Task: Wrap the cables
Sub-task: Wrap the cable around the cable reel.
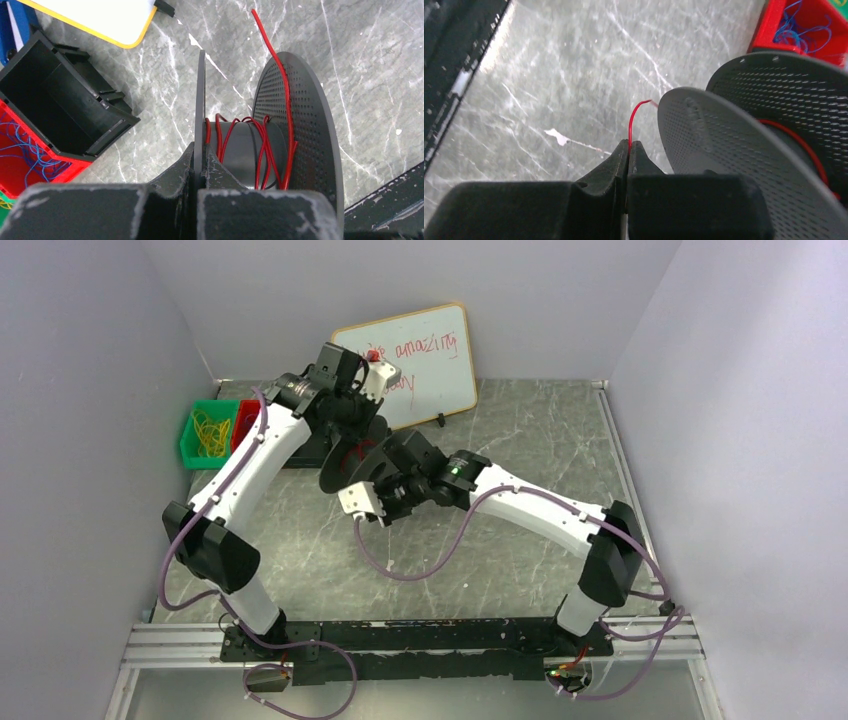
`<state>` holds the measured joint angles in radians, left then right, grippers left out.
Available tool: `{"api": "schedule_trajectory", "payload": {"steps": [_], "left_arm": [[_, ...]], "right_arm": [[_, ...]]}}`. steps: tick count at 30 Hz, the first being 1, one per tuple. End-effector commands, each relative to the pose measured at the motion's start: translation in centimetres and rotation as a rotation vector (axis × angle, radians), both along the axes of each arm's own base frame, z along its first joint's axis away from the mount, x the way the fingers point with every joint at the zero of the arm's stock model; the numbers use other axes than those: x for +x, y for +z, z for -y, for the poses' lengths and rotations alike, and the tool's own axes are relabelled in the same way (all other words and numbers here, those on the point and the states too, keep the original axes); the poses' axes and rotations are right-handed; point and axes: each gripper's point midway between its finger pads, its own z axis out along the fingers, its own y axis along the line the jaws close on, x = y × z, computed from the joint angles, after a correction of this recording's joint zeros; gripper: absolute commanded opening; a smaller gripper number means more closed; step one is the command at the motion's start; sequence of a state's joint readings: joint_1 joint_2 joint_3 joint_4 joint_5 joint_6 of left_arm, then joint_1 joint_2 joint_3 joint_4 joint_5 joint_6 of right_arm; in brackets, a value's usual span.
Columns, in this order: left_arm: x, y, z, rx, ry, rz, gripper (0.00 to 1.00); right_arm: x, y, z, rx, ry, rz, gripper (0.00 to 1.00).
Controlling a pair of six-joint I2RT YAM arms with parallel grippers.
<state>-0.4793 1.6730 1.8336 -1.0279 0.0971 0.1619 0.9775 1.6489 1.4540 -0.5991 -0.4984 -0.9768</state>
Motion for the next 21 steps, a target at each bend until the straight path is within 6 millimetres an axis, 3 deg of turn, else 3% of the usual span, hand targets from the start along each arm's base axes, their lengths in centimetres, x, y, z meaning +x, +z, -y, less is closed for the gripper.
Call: {"api": "schedule_trajectory", "payload": {"steps": [1, 12, 21], "left_arm": [[1.4, 2.0, 0.2, -0.036, 0.038, 0.097, 0.02], [1.3, 1.2, -0.1, 0.006, 0.055, 0.112, 0.02], [0.6, 0.4, 0.4, 0.005, 0.025, 0.092, 0.02]], "right_arm": [[-1.5, 4.8, -0.6, 0.112, 0.013, -0.138, 0.0], [1.5, 9.3, -1.3, 0.261, -0.142, -0.269, 0.0], [5.8, 11.1, 0.7, 0.405, -0.26, -0.484, 0.0]]}}
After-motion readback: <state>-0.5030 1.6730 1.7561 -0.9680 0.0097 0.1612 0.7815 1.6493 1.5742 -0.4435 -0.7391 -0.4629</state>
